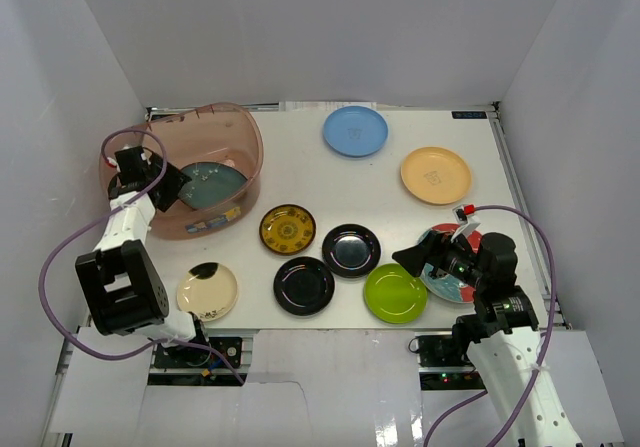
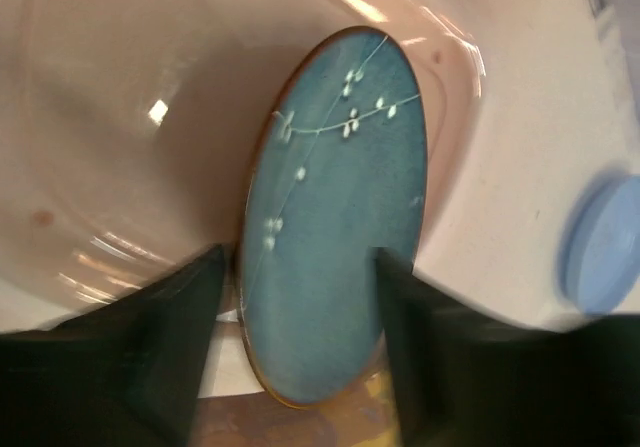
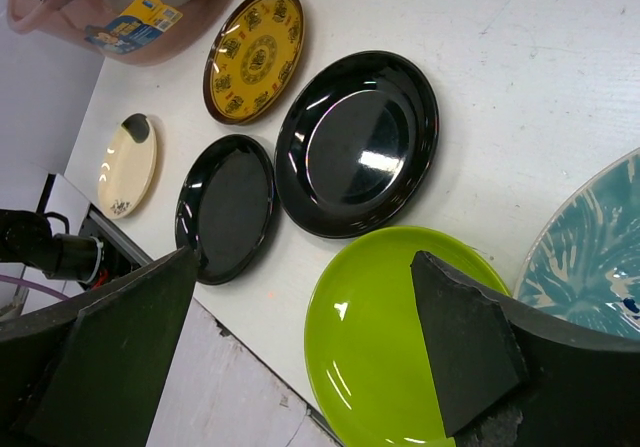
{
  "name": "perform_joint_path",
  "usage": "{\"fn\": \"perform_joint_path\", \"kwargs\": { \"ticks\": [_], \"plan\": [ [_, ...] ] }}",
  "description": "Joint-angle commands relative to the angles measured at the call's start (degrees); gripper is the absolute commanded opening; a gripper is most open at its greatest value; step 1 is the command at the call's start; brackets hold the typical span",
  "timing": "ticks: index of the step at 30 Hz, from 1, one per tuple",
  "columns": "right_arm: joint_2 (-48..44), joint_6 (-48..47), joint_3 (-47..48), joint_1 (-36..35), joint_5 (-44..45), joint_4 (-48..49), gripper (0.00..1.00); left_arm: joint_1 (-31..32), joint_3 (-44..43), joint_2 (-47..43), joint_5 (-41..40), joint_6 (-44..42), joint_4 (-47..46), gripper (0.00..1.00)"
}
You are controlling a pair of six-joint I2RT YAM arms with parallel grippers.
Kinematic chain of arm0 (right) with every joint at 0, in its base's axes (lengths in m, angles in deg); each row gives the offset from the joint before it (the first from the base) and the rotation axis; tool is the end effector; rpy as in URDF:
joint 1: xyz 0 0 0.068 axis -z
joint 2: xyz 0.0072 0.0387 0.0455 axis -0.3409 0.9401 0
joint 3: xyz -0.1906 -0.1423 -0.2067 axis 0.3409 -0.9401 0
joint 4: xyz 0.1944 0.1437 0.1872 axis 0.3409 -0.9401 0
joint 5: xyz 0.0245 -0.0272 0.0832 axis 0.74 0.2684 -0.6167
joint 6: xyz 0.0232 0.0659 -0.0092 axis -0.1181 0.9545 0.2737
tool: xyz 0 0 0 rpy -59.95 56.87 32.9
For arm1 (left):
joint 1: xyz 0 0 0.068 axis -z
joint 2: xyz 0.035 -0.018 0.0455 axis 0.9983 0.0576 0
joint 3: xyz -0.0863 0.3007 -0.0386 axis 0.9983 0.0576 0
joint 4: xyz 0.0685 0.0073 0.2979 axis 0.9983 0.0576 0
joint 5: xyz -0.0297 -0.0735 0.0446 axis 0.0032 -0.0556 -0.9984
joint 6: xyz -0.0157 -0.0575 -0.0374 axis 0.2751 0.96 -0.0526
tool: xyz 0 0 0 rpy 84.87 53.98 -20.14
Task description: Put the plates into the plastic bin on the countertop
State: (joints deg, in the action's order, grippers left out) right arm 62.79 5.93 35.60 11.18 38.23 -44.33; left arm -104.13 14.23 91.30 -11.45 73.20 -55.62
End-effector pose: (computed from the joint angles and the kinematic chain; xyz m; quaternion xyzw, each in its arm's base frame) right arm 0.1335 0.0510 0.2407 -0.0323 0.8013 0.3793 0.4616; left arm 0.3517 0.1022 0.2476 -0.4116 0.8314 -0.1291 0.3503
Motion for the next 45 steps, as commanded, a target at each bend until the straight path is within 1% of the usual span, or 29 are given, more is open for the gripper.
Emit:
{"fn": "perform_joint_path", "kwargs": {
  "ticks": [1,3,4,11,14,16,18,20,21,22,23,24,25,26,28,29,30,33,35,36,37,38,39,40,41,42,43,44,45],
  "plan": [
    [-0.2,-0.2,0.0,-0.3,0.5,0.8,0.94,0.3,0.3,-3.9,3.2,1.1,-7.2,0.78],
    [-0.2,0.7,-1.3,-0.3,0.6,2.1,0.93,0.3,1.8,-4.9,4.0,2.2,-8.6,0.96],
    [-0.2,1.7,-1.9,-0.4,0.1,2.6,0.91,0.3,2.0,-5.0,4.2,2.4,-8.9,0.98],
    [0.2,2.2,-4.1,-0.6,1.4,3.1,0.86,0.5,0.9,-8.5,5.9,2.2,-9.7,0.98],
    [1.7,2.9,-4.0,-0.5,4.3,3.8,0.82,2.0,-1.0,-13.0,4.9,1.1,-9.4,0.98],
    [2.7,3.0,-3.3,-0.5,8.9,3.4,0.77,4.3,-1.2,-17.4,4.7,0.9,-9.7,0.98],
    [3.3,3.6,-2.1,-0.5,11.9,3.2,0.73,9.1,-0.3,-20.7,6.4,0.9,-10.7,0.98],
    [4.5,4.4,-0.6,-0.5,15.6,3.1,0.6,14.5,1.0,-25.0,7.3,0.6,-12.5,0.98],
    [4.9,5.2,0.0,-0.5,16.1,3.5,0.54,21.3,1.6,-26.1,9.3,0.6,-13.1,0.98],
    [6.0,5.7,0.7,-0.5,17.0,3.5,0.44,24.2,2.1,-27.5,10.8,0.7,-14.3,0.98],
    [6.6,6.1,1.5,-0.5,17.4,3.4,0.4,27.2,2.7,-27.9,12.3,1.0,-14.7,0.98],
    [7.0,6.2,3.6,-0.5,18.2,1.9,0.36,33.6,4.3,-28.4,14.5,1.3,-15.0,0.98],
    [7.7,6.2,4.8,-0.6,21.8,0.8,0.3,36.8,5.1,-28.5,15.7,1.1,-15.5,0.98],
    [7.8,6.3,5.9,-0.5,24.3,-0.7,0.27,43.3,5.5,-28.3,16.9,-0.5,-15.5,0.98],
    [7.0,6.9,8.8,-0.4,34.7,-4.7,0.14,49.5,7.5,-27.8,18.8,-2.0,-14.8,0.98],
    [6.5,7.1,9.5,-0.4,38.4,-5.8,0.09,54.7,8.2,-27.3,19.4,-4.0,-14.4,0.98],
    [5.6,6.9,9.9,-0.4,45.8,-6.7,0.08,57.1,9.4,-27.1,19.7,-4.9,-13.0,0.98],
    [5.6,6.7,10.7,0.4,55.2,-7.6,0.08,64.4,12.8,-26.6,19.9,-7.7,-11.5,0.98],
    [6.9,7.9,11.3,1.2,57.3,-8.2,0.08,67.9,14.1,-26.9,19.7,-9.4,-10.5,0.98],
    [8.8,8.1,11.4,2.2,60.7,-8.6,0.11,68.6,14.4,-27.5,19.3,-11.4,-9.7,0.98],
    [10.0,8.0,10.6,2.8,62.9,-8.8,0.18,69.0,14.9,-28.0,18.5,-12.2,-8.3,0.98],
    [10.9,7.9,9.9,3.6,65.0,-8.9,0.31,69.3,15.0,-28.5,17.5,-12.5,-7.3,0.98],
    [12.6,8.0,9.2,6.7,67.5,-9.2,0.6,69.4,14.7,-29.9,17.0,-12.3,-5.7,0.98],
    [13.1,8.0,8.0,8.7,67.5,-9.4,0.72,69.5,14.6,-31.0,17.1,-12.5,-5.5,0.98],
    [13.2,7.6,7.7,11.9,66.5,-10.0,0.8,70.1,14.4,-32.3,18.4,-12.8,-5.4,0.98],
    [12.7,7.0,7.4,17.2,62.2,-10.0,0.89,70.1,14.1,-35.4,18.9,-13.3,-4.2,0.98],
    [12.1,6.6,7.3,20.1,60.0,-10.0,0.92,70.1,13.6,-37.0,19.2,-14.3,-3.2,0.98],
    [11.8,5.5,7.1,24.8,58.6,-9.9,0.94,70.2,12.2,-38.5,17.6,-15.3,-1.8,0.98],
    [11.9,5.0,6.8,26.8,56.8,-9.9,0.97,70.3,11.8,-39.8,16.5,-16.4,0.8,0.98]
  ]
}}
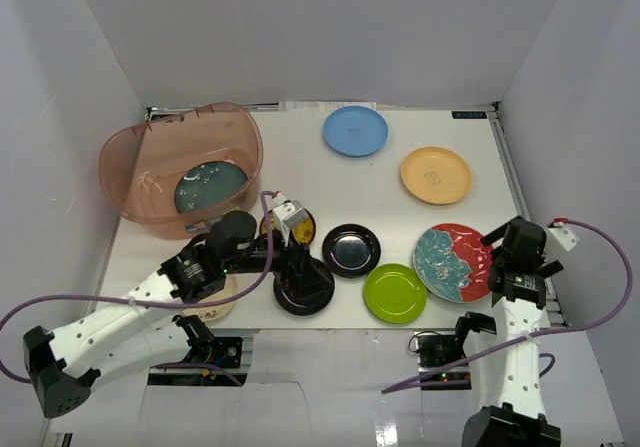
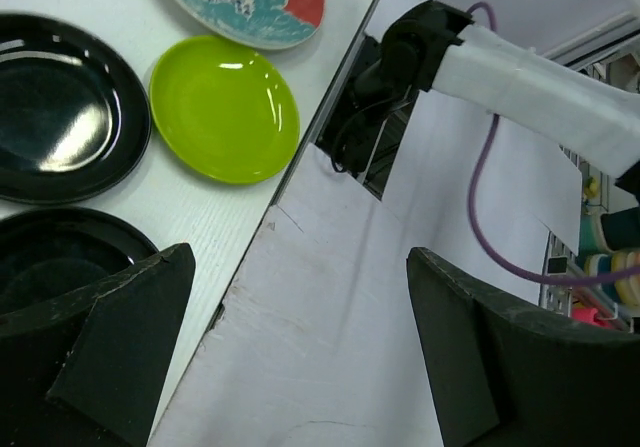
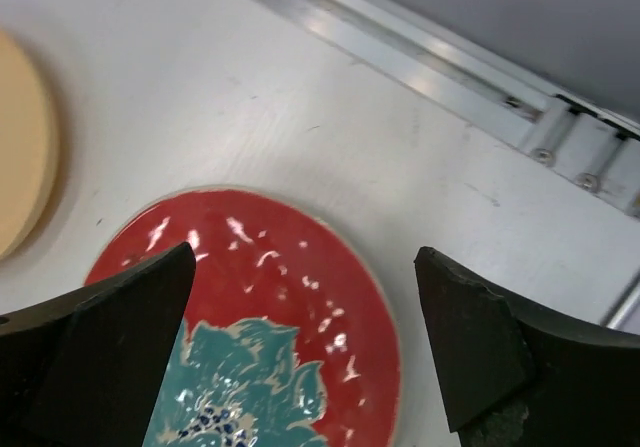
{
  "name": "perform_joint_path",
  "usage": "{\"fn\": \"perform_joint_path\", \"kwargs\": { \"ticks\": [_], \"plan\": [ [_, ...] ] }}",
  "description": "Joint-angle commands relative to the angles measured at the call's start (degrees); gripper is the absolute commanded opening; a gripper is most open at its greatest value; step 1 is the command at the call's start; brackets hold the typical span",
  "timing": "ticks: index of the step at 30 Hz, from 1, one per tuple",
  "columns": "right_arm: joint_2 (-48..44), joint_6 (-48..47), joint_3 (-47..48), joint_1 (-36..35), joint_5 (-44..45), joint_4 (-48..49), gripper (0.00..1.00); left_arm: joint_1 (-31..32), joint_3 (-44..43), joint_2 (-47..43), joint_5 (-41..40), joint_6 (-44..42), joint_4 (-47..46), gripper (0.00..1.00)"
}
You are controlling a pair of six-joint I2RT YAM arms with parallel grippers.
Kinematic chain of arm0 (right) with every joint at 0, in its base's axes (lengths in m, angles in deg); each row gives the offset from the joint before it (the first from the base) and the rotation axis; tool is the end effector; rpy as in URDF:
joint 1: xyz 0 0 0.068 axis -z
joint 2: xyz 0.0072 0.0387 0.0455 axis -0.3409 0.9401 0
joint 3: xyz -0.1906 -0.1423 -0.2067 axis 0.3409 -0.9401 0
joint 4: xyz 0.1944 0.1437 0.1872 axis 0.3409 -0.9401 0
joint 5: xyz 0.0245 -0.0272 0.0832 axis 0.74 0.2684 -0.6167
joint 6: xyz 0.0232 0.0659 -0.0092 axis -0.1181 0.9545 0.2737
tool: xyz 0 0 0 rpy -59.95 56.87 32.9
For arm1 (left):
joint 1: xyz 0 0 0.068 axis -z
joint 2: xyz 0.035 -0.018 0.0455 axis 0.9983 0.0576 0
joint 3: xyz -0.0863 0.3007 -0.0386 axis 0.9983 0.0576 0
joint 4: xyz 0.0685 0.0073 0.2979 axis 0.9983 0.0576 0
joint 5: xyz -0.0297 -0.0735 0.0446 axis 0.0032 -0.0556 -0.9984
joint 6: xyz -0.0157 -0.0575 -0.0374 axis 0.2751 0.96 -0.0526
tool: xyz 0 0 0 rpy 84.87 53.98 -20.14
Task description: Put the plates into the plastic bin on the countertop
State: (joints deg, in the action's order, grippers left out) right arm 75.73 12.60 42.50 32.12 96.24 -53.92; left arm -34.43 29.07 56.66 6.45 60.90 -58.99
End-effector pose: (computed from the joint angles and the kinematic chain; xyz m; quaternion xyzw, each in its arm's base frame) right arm 0.1533 -0.0595 0.2404 0.4314 0.7562 -0.1189 0.4774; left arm 0.1224 -0.1990 0.3225 0.3038 0.7666 -0.4816 0.2967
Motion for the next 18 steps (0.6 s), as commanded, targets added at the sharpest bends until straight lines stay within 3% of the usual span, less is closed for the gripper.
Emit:
{"fn": "perform_joint_path", "kwargs": {
  "ticks": [1,4,5,9,16,18],
  "plan": [
    [0.0,-1.7,-0.3,6.8,-1.4,-0.4,0.98,0.6,-3.3,-7.5,-2.9,-6.4,5.0,0.98],
    [5.7,-1.0,-1.4,9.4,-6.0,-0.4,0.93,0.5,-1.5,-10.8,-11.1,-7.8,6.1,0.98],
    [7.1,-0.8,-1.2,12.1,-12.8,-0.5,0.93,0.5,0.4,-11.2,-12.9,-7.4,5.8,0.98],
    [11.8,-0.2,-5.2,18.2,-27.6,2.1,0.93,0.1,1.5,-10.3,-11.6,-9.4,5.8,0.98],
    [9.0,4.1,-13.2,18.9,-33.3,6.3,1.0,0.0,2.3,-10.8,-11.2,-9.8,6.0,0.98],
    [9.4,5.1,-14.8,18.9,-37.1,7.5,0.94,-0.1,2.5,-11.5,-11.7,-9.8,5.9,0.98]
  ]
}}
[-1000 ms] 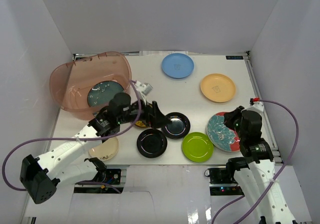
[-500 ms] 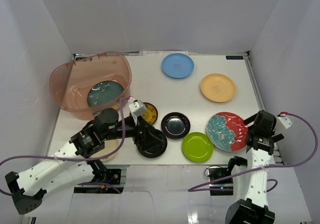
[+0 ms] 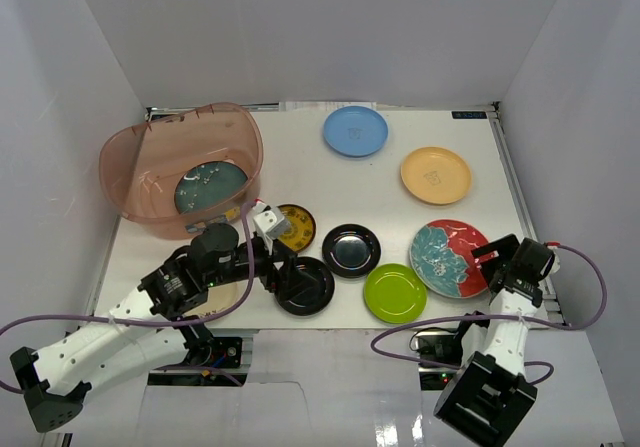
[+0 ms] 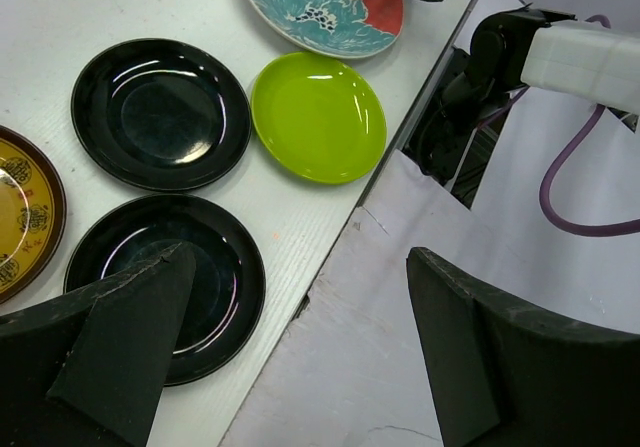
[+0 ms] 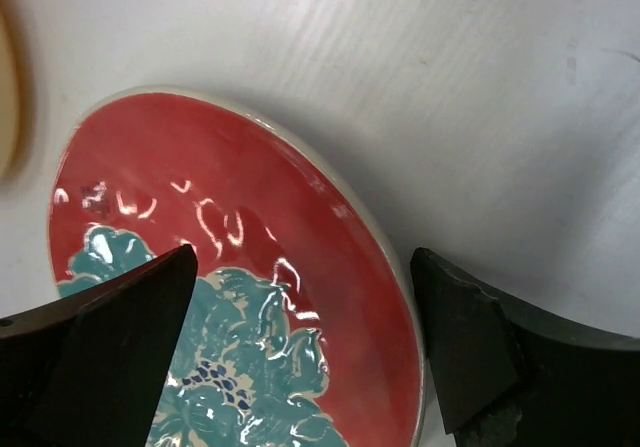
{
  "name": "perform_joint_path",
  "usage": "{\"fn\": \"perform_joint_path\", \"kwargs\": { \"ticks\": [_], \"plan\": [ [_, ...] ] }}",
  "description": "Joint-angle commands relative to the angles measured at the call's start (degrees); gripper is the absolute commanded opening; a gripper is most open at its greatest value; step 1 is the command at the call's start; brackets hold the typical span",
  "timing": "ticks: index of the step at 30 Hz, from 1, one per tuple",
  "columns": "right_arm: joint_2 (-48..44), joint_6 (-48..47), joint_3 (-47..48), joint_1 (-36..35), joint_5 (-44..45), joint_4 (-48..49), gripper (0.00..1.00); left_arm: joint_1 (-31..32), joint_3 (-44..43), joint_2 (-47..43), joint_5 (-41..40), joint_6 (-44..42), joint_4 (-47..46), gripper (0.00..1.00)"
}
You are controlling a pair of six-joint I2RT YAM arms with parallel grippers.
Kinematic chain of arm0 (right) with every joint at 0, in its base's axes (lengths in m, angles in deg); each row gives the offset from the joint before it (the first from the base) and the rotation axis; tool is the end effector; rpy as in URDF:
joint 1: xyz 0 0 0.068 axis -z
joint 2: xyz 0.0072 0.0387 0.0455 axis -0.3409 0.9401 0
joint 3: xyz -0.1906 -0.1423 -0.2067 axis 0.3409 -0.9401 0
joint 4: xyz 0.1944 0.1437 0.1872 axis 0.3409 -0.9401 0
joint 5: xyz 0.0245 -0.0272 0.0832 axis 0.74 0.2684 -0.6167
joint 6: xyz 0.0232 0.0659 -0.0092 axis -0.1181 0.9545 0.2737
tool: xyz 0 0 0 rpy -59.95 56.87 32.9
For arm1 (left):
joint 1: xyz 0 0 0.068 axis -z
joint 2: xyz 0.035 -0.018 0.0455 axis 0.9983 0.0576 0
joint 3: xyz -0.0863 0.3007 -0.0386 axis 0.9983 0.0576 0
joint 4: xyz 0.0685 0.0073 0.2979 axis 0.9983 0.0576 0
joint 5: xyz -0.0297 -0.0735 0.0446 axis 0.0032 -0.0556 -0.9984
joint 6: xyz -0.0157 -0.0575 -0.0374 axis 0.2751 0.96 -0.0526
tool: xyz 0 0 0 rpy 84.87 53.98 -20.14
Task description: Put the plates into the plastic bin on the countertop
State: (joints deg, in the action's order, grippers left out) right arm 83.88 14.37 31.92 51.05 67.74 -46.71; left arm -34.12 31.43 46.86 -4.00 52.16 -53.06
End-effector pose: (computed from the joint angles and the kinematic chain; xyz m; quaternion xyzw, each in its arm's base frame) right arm 0.1470 -0.0865 0.1548 0.5021 0.7822 0.0281 0.3677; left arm 0.1060 -0.1635 0.3250 0.3198 0.7608 -0.4075 0.3910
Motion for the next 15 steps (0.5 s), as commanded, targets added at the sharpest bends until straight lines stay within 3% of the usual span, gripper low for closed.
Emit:
{"fn": "perform_joint_path", "kwargs": {
  "ticks": [1,4,15],
  "plan": [
    [1.2,4.2,-6.1,0.1,-9.4,2.1,0.92,-0.3,0.3,-1.9,-1.5,-1.0,0.0,0.98],
    [-0.8,7.0,-8.7,0.1,-10.0,3.9,0.83,-0.3,0.7,-1.9,-1.3,-0.9,0.1,0.98],
    [-8.3,8.1,-10.7,0.1,-7.3,3.7,0.15,-0.3,1.0,0.6,-3.6,-0.8,0.7,0.98]
  ]
}}
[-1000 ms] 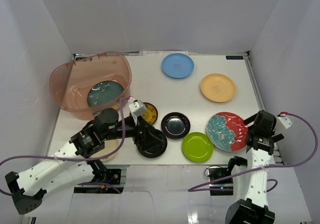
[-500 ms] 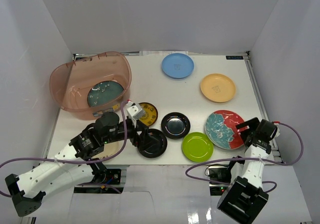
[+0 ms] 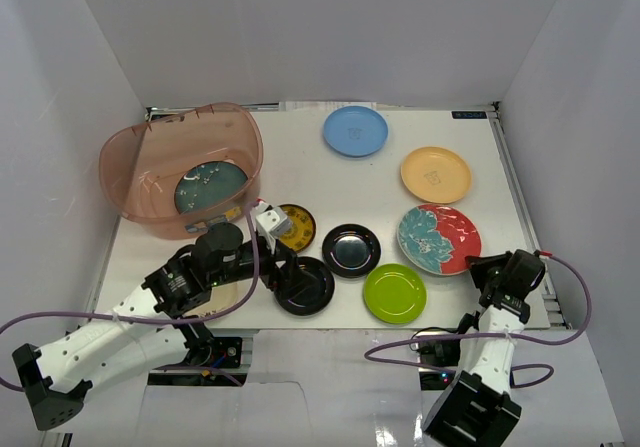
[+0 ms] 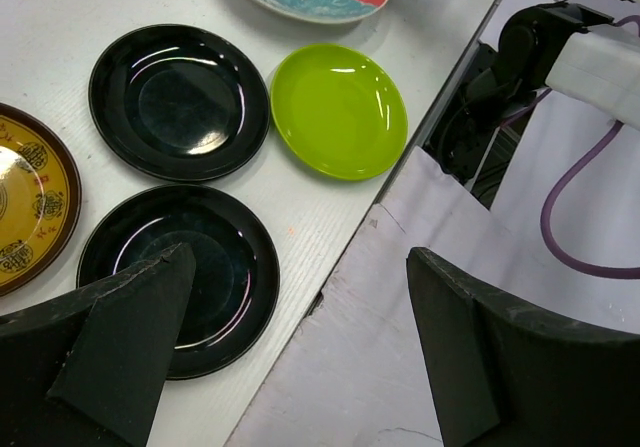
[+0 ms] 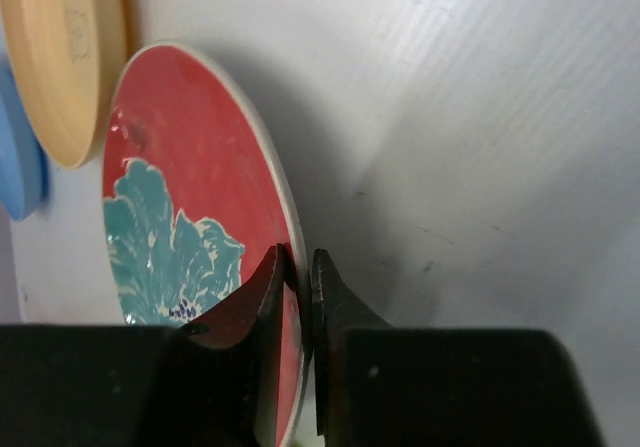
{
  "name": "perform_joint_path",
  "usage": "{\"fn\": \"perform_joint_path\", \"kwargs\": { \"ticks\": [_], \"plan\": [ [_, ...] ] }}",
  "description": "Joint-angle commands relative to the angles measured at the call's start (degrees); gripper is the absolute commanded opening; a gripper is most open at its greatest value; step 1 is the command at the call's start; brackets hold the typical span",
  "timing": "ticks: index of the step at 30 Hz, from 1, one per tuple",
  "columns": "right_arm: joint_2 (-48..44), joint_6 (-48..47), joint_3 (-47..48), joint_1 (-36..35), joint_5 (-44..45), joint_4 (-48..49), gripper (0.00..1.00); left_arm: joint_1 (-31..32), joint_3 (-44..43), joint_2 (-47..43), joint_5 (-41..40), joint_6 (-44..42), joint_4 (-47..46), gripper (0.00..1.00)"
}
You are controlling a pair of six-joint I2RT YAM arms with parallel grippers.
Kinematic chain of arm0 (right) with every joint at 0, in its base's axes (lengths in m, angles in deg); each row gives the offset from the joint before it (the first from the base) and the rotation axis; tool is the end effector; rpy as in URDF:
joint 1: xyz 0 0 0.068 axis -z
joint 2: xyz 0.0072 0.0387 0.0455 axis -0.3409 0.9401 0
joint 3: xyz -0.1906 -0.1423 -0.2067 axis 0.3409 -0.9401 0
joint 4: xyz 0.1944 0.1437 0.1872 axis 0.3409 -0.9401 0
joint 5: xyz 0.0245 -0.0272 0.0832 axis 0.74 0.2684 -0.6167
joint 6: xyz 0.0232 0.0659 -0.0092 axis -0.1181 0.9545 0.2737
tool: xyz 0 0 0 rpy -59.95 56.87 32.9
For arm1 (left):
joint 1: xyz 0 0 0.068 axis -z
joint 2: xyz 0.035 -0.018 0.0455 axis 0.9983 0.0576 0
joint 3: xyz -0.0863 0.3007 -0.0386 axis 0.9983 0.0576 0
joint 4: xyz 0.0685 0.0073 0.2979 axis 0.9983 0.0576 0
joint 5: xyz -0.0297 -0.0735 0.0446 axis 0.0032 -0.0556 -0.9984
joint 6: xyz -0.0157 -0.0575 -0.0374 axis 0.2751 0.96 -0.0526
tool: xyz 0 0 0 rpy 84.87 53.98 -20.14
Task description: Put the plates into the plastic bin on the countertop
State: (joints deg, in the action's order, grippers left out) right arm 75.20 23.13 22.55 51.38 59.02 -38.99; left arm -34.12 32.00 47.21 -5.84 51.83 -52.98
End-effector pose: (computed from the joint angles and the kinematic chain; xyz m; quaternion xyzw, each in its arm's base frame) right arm 0.1351 -0.0701 0.1267 0.5190 0.7380 0.1289 0.4115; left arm 0.1085 -0.1638 0.3194 0.3146 0.7690 -0.3926 0.3944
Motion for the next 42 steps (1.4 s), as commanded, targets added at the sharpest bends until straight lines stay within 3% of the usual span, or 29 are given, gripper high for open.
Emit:
{"fn": "perform_joint_path", "kwargs": {
  "ticks": [1,9,14,25,31,36,42],
  "plan": [
    [0.5,-1.0,-1.5,-0.2,1.5,-3.9,0.11,-0.3,0.4,0.8,-2.1,-0.4,0.7,0.98],
    [-5.8,-4.6,2.3,-0.2,-0.6,-5.4,0.08,-0.4,0.3,3.9,-3.0,0.9,0.5,0.98],
    [-6.6,-4.2,8.7,-0.3,-8.3,-7.8,0.08,-0.4,-1.1,7.6,1.7,7.3,-4.3,0.98],
    [-1.4,-2.1,31.0,-1.3,-16.5,-10.5,0.08,-0.4,-8.8,22.9,1.9,20.6,-14.7,0.98],
    [-1.2,1.5,32.4,-3.6,-23.5,-5.0,0.08,-1.9,-9.6,28.3,1.7,27.1,-22.2,0.98],
    [-0.7,5.4,32.9,-6.5,-30.0,2.7,0.08,-9.7,-8.4,32.8,8.5,34.0,-34.0,0.98],
    [0.0,12.7,28.8,-10.3,-35.2,13.7,0.08,-12.6,-11.7,41.6,12.2,34.5,-41.6,0.98]
  ]
}}
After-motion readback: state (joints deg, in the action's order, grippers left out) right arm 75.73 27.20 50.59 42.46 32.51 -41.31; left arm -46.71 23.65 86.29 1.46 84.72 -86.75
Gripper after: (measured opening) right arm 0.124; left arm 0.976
